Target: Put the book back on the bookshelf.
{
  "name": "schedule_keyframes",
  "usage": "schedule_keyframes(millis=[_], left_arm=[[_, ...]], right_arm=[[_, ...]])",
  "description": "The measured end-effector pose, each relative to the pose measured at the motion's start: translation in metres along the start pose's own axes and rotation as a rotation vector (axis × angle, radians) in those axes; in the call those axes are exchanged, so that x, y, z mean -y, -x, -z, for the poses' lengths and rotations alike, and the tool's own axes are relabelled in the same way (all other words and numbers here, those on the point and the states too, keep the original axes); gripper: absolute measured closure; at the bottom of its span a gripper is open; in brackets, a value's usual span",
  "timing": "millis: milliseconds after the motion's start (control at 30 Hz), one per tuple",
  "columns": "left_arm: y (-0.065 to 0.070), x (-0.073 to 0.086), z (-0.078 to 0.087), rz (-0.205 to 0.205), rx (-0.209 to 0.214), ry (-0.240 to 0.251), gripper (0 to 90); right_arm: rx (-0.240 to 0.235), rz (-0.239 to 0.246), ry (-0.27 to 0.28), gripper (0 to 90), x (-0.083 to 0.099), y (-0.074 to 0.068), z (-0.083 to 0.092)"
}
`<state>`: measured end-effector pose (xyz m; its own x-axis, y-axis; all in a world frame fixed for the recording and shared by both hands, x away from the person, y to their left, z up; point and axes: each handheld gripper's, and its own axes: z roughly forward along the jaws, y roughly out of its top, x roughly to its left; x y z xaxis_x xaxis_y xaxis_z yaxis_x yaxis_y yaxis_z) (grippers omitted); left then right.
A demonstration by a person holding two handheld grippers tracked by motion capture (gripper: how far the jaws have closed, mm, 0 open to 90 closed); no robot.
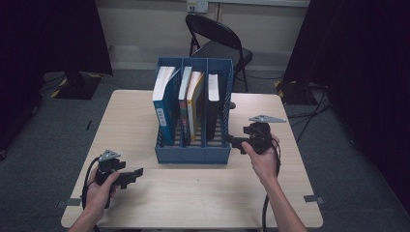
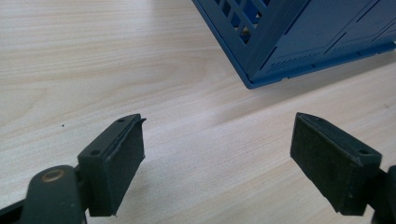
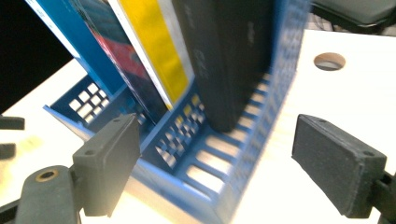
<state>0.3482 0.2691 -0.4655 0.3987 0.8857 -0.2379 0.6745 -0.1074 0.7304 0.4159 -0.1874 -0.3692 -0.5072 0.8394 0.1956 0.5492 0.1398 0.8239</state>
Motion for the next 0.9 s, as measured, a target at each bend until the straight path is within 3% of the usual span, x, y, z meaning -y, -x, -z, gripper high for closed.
schedule_keyframes(millis=[67,233,333,400,500,567,667,800,833,900], left_arm=[[-0.001,0.0,0.002,0.002,-0.003,0.001,17.4],[-0.005,0.001,0.004,0.011,-0.007,0.013,17.3],[-0.007,0.001,0.005,0.013,-0.008,0.006,17.3],[-0.008,0.001,0.005,0.015,-0.014,0.01,17.4],[-0.008,0.001,0.004,0.011,-0.011,0.001,17.4],[-0.007,0.001,0.002,0.004,-0.015,-0.008,17.4],[-0.007,0.001,0.002,0.005,-0.017,-0.005,17.4],[-0.008,0.001,0.001,-0.007,0.026,-0.024,15.7],[-0.008,0.001,0.0,-0.006,0.003,-0.021,16.0],[-0.008,0.001,-0.001,-0.011,0.007,-0.025,16.2]], right_arm=[[0.015,0.004,0.019,14.4,0.008,0.003,0.012],[0.048,-0.022,0.001,14.1,0.034,0.016,0.034],[0.06,-0.066,-0.026,14.0,0.053,0.026,0.045],[0.086,-0.071,-0.041,14.4,0.065,0.03,0.05],[0.134,-0.105,-0.014,18.9,0.085,0.037,0.061],[0.149,-0.099,-0.034,17.0,0.095,0.041,0.065],[0.174,-0.136,-0.039,16.4,0.112,0.049,0.069],[0.199,-0.165,-0.074,16.4,0.129,0.058,0.069],[0.209,-0.162,-0.091,16.0,0.133,0.059,0.069],[0.193,-0.185,-0.111,15.2,0.137,0.063,0.068]])
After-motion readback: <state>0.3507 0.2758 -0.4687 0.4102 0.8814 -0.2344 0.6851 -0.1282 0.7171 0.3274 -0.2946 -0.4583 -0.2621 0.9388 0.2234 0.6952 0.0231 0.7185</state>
